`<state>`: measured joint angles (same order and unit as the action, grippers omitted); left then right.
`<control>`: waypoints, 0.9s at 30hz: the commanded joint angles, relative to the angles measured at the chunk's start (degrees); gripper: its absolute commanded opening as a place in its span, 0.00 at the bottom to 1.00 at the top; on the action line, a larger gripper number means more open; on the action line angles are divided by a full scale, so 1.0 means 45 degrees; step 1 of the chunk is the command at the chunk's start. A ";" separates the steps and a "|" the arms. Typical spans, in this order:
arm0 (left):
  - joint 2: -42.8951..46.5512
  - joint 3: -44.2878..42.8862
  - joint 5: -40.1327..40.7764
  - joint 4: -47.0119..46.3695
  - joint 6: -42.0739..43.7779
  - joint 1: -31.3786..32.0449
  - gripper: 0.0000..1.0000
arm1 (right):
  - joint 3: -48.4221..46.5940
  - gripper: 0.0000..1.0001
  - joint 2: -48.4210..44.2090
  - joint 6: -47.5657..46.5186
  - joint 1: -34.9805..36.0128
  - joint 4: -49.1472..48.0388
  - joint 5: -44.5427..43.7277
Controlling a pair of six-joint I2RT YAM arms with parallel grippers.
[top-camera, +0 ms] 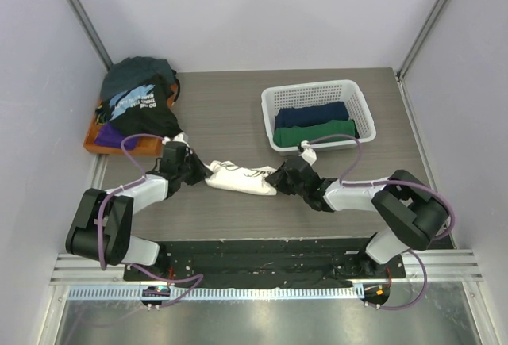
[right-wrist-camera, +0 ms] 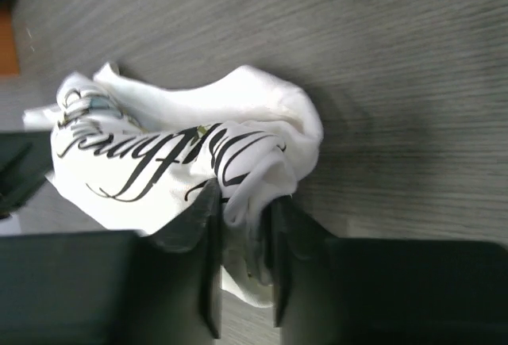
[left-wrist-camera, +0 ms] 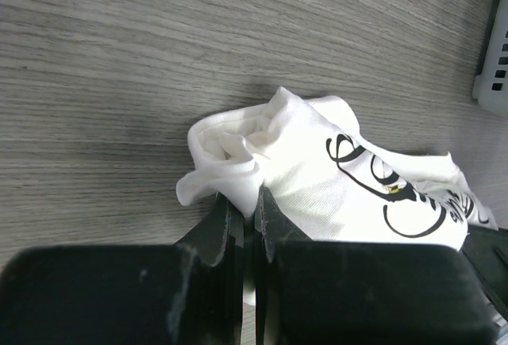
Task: Roll the t-shirts
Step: Pick up the T-shirt from the center of the board.
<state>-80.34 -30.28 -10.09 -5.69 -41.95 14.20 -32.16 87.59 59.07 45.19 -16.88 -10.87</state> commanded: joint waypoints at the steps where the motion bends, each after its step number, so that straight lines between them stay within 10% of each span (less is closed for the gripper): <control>1: 0.0001 0.0069 0.0034 0.0718 0.0144 0.0400 0.00 | -0.0253 0.01 0.1295 -0.0566 0.0134 0.0470 -0.0007; 27: 0.5137 -0.1667 0.3472 0.4312 -0.0970 0.2997 0.00 | -0.5212 0.01 -0.2981 -0.4785 -0.0666 0.6172 0.0990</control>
<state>-58.74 -33.80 6.02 13.69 -44.82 26.24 -49.76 76.34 40.60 43.46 9.23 -9.52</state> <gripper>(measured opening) 0.052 0.228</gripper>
